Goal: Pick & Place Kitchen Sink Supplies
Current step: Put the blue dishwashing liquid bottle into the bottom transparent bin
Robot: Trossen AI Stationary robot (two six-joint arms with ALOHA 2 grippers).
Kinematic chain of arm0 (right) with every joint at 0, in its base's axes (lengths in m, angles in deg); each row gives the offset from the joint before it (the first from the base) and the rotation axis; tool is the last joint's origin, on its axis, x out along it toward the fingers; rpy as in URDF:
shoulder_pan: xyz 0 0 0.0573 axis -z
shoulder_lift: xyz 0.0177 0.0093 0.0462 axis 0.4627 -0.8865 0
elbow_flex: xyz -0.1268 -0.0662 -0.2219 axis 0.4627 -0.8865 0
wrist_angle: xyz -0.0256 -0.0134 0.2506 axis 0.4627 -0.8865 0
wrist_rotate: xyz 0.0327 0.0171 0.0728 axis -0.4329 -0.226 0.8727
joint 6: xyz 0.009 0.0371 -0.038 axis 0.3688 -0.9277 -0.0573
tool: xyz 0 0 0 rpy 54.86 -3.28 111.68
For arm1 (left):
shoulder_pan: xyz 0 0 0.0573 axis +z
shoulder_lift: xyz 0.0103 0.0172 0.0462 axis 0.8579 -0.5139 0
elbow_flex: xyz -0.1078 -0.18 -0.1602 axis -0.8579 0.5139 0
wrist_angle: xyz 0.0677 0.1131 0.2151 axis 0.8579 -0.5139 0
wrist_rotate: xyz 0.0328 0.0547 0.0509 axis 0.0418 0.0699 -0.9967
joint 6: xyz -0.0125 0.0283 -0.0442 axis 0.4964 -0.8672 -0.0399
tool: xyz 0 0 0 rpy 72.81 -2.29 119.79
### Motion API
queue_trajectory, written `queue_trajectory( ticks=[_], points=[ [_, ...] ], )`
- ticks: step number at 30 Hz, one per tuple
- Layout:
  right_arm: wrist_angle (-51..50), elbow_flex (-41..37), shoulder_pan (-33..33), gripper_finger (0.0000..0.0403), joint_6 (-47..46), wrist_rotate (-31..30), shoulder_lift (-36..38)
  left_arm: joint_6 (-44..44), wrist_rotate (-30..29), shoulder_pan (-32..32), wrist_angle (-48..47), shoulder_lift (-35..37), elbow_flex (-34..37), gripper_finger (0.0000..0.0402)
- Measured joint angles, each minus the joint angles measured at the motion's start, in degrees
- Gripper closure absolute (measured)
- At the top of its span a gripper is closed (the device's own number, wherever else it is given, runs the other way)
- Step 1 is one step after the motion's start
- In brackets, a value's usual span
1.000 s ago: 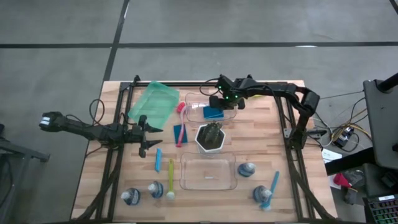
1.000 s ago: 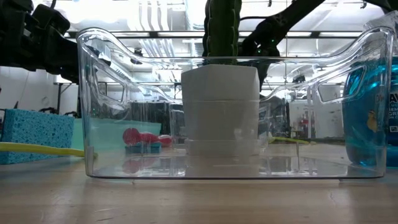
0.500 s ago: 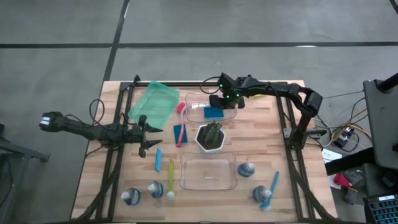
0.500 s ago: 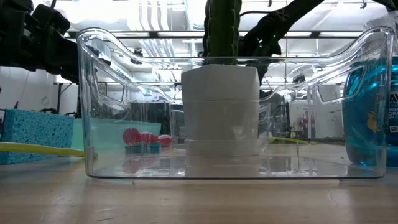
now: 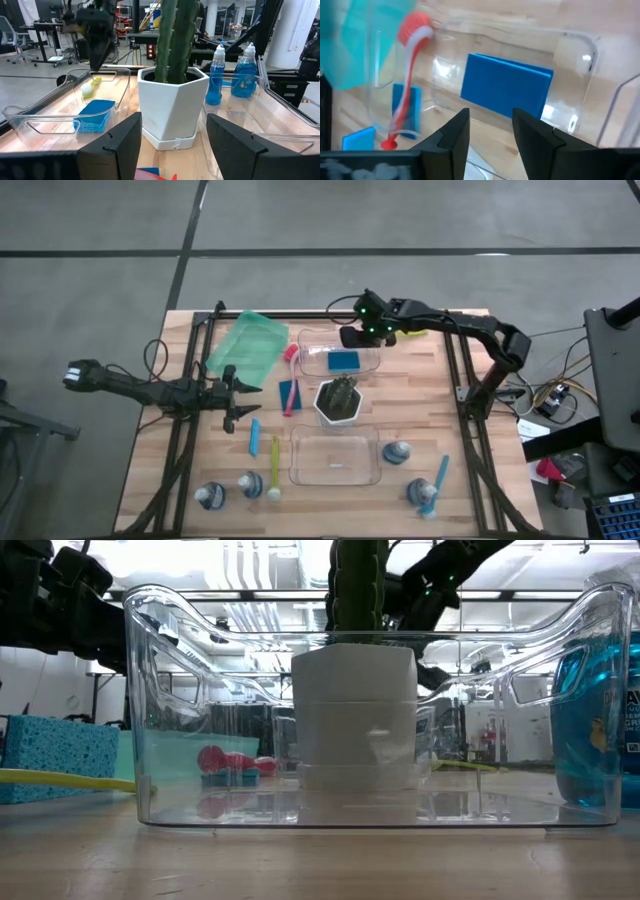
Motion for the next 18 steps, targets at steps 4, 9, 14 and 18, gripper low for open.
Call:
queue_trajectory(
  ticks=[4,9,14,18],
  points=[
    [-1.79,0.0,0.04,0.0261,3.44,-0.01,3.17,0.0,0.0,-0.02,0.0,-0.02,-0.01,0.0184],
    [-4.52,-0.02,-0.16,0.0249,10.75,-1.37,7.42,0.0,0.0,-0.02,0.0,-0.02,0.0,0.0184],
    [-7.55,-0.07,-0.68,0.0226,15.76,-1.33,11.45,-0.01,0.0,-0.02,0.0,-0.01,0.0,0.0184],
    [-12.11,-0.09,-1.51,0.0195,17.9,-1.11,15.24,0.0,0.0,-0.01,0.0,-0.01,0.0,0.0184]
  ],
)
